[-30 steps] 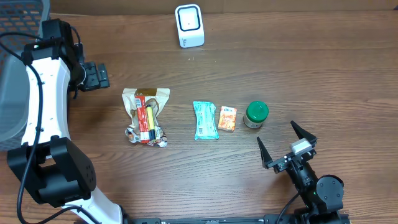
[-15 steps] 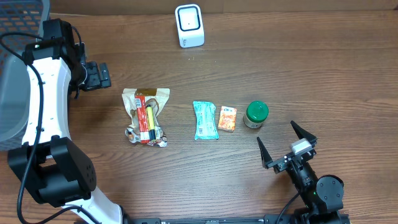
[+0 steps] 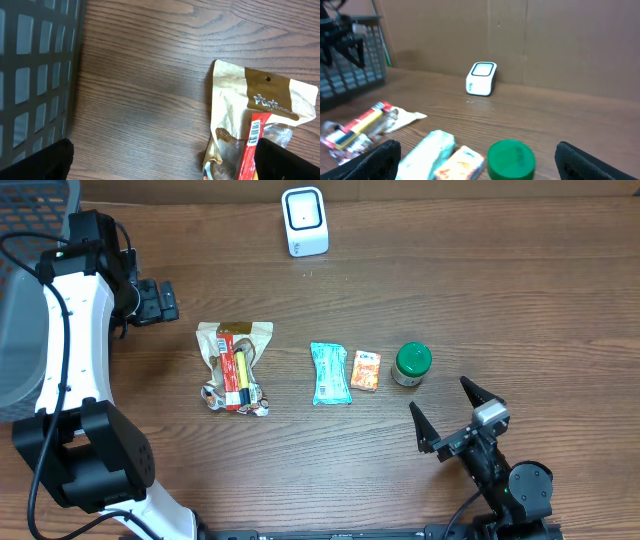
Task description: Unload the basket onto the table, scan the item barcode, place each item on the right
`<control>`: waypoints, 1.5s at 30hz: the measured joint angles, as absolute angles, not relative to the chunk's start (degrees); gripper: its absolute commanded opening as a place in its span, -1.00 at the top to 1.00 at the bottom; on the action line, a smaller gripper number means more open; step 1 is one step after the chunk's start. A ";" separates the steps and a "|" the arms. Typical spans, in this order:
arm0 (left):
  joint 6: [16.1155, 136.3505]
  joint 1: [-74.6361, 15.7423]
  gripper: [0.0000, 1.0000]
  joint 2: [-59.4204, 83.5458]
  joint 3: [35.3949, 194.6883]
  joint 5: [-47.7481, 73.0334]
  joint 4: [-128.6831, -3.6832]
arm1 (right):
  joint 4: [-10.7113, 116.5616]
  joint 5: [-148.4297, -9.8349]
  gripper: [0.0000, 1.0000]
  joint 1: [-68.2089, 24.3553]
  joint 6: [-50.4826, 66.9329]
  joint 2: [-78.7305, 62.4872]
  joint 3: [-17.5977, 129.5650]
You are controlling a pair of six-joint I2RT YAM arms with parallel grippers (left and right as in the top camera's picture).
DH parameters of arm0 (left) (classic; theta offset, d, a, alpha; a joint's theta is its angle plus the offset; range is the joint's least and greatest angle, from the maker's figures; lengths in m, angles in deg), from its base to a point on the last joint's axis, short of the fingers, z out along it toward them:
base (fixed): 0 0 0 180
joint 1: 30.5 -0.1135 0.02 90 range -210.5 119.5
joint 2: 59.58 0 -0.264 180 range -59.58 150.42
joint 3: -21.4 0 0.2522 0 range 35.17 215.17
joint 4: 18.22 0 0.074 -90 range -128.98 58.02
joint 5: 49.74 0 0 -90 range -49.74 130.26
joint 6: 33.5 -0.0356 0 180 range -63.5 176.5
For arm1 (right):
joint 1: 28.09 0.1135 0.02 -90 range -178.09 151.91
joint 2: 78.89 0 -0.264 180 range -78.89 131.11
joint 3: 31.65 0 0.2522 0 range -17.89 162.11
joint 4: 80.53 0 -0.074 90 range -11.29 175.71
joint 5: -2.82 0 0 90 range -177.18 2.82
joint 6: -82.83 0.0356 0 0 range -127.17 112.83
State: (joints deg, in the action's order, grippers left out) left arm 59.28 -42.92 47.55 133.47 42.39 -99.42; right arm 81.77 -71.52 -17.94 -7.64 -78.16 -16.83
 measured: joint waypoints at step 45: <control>59.26 -42.92 -1.00 47.55 133.47 42.17 -99.29 | 28.85 -75.06 0.02 -2.00 16.31 9.75 52.83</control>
